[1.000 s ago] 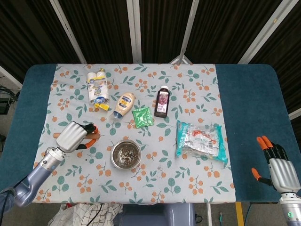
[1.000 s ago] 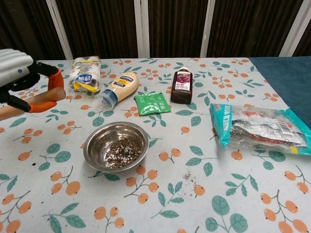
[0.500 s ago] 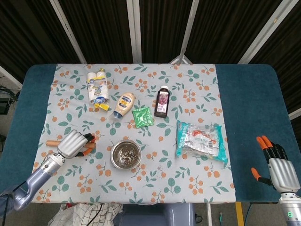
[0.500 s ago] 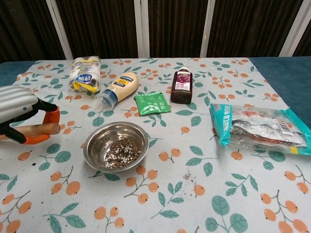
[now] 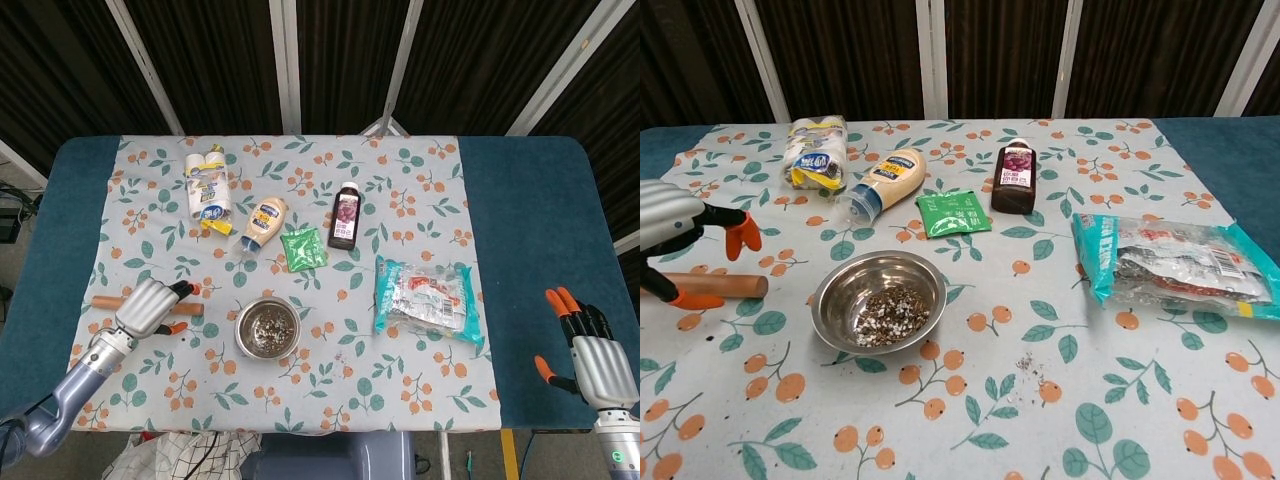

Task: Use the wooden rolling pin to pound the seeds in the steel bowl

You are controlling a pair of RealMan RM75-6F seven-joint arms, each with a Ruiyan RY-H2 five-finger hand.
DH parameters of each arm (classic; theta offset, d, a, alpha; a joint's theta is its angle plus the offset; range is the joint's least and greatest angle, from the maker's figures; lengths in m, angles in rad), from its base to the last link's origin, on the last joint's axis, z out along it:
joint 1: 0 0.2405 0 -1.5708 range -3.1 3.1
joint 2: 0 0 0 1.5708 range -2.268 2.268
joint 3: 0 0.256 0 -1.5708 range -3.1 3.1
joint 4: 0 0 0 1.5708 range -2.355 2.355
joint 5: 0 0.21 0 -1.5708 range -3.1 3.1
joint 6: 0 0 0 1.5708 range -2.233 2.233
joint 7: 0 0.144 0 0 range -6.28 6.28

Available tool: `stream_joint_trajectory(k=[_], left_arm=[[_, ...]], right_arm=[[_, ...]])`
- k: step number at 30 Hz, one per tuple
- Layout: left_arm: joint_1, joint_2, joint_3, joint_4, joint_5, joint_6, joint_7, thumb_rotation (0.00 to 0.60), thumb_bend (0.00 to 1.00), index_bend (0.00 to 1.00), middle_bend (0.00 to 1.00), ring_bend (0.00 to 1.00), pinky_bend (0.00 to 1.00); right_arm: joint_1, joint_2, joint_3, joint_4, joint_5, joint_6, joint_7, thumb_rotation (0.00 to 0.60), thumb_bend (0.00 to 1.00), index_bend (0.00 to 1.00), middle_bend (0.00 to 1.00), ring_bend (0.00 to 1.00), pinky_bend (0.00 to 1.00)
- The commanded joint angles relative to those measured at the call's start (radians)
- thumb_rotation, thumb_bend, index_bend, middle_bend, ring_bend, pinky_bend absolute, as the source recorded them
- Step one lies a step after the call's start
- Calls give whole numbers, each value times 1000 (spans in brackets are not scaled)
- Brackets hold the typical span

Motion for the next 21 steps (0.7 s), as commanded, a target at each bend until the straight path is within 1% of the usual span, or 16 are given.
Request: stream_joint_trajectory(k=[1,2,3,5,6,8,9,10,11,12,14,15,18,21], left_arm=[[13,22,-11,-38,-19,12,18,600,224,343,415,848,951],[18,30,-16,-55,-24,19,20,600,218,341,407,832,933],[28,45,-23,-89,-34,35,20,600,216,338,392,788,888],[45,72,-32,-145,-46,61,24,600,215,324,359,674,771],[55,88,-35,-179,-52,77,28,600,215,296,323,550,656],[81,130,-39,-266,-64,113,35,600,214,215,248,345,482],[95,153,-38,-314,-67,131,40,600,214,147,180,210,367],[121,195,-28,-394,-77,150,60,600,213,83,107,100,246],[140,226,-16,-450,-79,163,79,600,207,50,66,53,168],[161,257,-1,-505,-75,183,99,600,198,25,29,18,88],[206,312,34,-581,-57,229,147,600,185,5,2,0,15],[227,334,48,-602,-52,250,173,600,173,0,0,0,0],[295,374,73,-627,-58,319,227,600,134,0,0,0,0],[337,398,79,-648,-93,344,230,600,119,0,0,0,0]], right_arm=[[-1,1,0,0,0,1,-1,600,353,0,0,0,0],[-1,1,-1,1,-1,1,-1,600,353,0,0,0,0],[-2,2,-1,1,-1,2,0,600,353,0,0,0,0],[-2,3,-1,3,-4,4,0,600,353,0,0,0,0],[-2,4,-2,5,-7,6,0,600,353,0,0,0,0],[-3,5,-2,10,-13,10,-5,600,353,0,0,0,0],[-3,5,-2,15,-17,14,-9,600,353,0,0,0,0],[-4,4,-2,22,-24,22,-19,600,353,0,0,0,0],[-5,3,-2,26,-28,26,-27,600,353,0,0,0,0],[-5,2,-2,31,-32,31,-35,600,353,0,0,0,0],[-6,-1,-4,39,-40,38,-54,600,353,0,0,0,0],[-6,-3,-4,42,-43,41,-63,600,353,0,0,0,0],[-8,-6,-7,47,-50,47,-99,600,353,0,0,0,0],[-11,-10,-6,50,-57,62,-124,600,353,0,0,0,0]])
